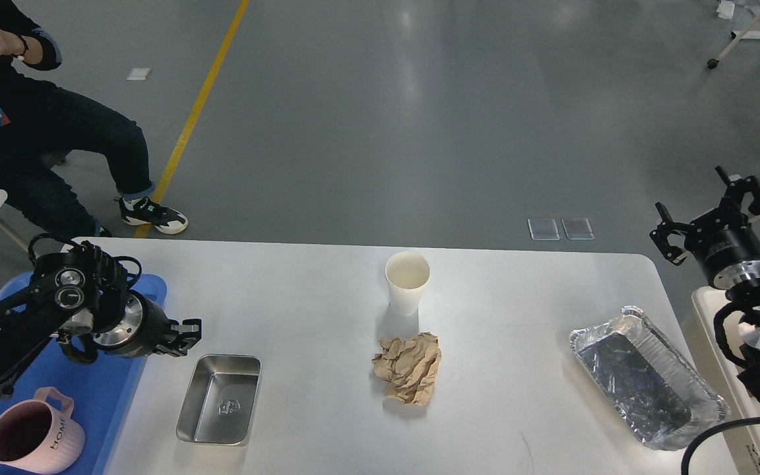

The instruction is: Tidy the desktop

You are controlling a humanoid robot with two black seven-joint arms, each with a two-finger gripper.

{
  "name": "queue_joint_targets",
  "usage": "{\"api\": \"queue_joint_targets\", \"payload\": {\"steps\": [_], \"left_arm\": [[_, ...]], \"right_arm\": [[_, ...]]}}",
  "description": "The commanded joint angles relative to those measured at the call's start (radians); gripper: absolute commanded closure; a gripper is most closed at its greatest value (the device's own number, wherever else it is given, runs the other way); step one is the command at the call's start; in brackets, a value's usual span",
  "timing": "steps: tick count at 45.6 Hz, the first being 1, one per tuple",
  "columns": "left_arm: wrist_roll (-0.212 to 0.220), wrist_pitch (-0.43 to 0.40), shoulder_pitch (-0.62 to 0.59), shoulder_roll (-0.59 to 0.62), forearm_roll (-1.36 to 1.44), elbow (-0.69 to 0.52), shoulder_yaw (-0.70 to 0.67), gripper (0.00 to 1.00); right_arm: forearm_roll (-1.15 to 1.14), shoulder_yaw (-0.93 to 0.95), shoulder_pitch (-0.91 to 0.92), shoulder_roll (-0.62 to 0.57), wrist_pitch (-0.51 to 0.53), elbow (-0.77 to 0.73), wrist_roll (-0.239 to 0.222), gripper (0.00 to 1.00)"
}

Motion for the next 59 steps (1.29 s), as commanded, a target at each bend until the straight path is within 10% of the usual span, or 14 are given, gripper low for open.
{"api": "queue_joint_targets", "payload": {"steps": [1,5,14,22,37,52,59], "left_arm": [[0.001,0.001,0.002,-0.003,0.0,0.0,-0.013,1.0],[0.012,0.004,0.002,-0.017,-0.007,0.012,-0.01,0.98],[0.018,-0.068,0.011,-0.003,-0.03,0.008,0.001,0.58],[0.021,-0.08,-0.001,0.035,-0.046,0.008,-0.05,0.02],[-0.007,-0.075,0.019,0.065,-0.196,0.018,-0.343,0.01],[-0.513,-0.052,0.129,0.049,-0.118,0.017,-0.61,0.01],[-0.631,-0.023,0.139,0.045,-0.109,0.02,-0.637,0.01]], "right_arm": [[0.0,0.0,0.001,0.0,0.0,0.0,0.0,0.0],[0.0,-0.001,-0.002,-0.001,0.0,0.0,0.0,0.0],[0.0,-0.001,-0.005,-0.001,0.0,0.0,0.0,0.0],[0.0,-0.001,-0.005,-0.001,0.0,0.0,0.0,0.0],[0.0,-0.001,0.001,0.006,-0.002,0.003,0.0,0.0],[0.0,-0.003,0.01,-0.003,0.0,0.003,-0.002,0.0],[0.0,-0.003,0.007,-0.004,0.0,0.002,-0.002,0.0]]}}
